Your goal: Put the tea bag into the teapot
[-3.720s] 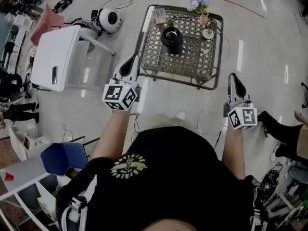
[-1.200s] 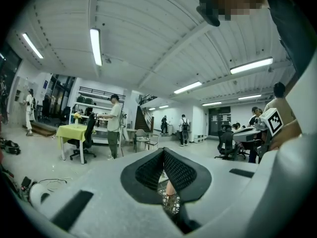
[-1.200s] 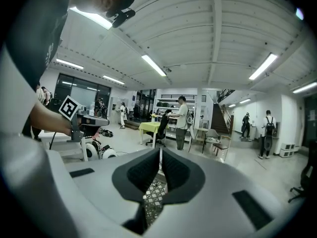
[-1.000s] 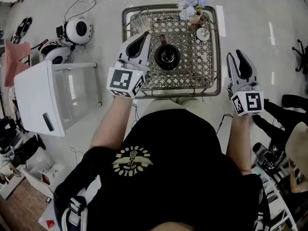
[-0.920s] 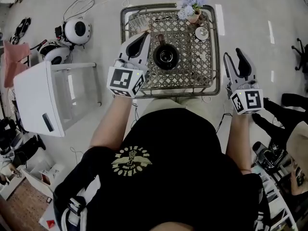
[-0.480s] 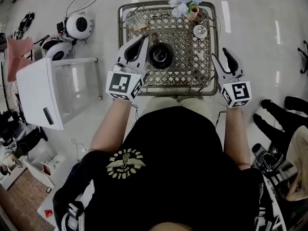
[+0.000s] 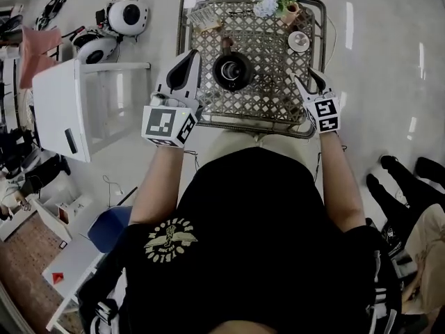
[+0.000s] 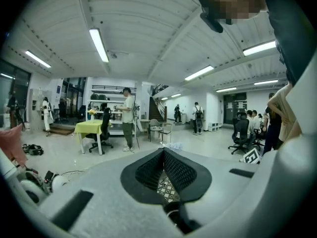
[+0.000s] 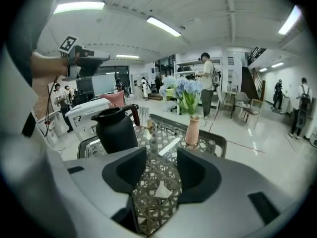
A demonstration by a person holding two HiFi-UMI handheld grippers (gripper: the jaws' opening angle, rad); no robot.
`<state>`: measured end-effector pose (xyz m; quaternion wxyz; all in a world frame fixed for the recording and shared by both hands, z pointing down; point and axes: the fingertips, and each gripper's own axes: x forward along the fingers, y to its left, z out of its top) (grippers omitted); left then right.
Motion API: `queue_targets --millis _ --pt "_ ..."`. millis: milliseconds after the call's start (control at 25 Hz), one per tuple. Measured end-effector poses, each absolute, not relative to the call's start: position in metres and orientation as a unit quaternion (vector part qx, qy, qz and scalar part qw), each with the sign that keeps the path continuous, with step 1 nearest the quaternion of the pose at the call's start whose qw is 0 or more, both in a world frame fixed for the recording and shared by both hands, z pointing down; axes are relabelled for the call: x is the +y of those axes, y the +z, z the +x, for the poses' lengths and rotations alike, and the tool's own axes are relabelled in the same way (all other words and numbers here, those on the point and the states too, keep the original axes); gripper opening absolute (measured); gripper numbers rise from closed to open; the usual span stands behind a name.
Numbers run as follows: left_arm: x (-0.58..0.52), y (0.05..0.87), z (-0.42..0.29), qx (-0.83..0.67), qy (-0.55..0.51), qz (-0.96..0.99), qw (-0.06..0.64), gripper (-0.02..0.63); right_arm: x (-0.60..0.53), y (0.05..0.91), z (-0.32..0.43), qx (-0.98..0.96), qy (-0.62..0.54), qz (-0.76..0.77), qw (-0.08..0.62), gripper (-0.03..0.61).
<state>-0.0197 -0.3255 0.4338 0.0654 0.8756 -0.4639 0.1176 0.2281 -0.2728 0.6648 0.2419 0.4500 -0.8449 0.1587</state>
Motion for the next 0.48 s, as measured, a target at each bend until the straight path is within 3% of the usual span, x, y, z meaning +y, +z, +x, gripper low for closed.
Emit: queue_targets --millis 480 --pt "-0.278 0.412 -0.060 -0.559 0.140 0.816 0.052 -0.005 -0.245 0.798 0.236 -0.837 0.216 0.355 0.356 0.167"
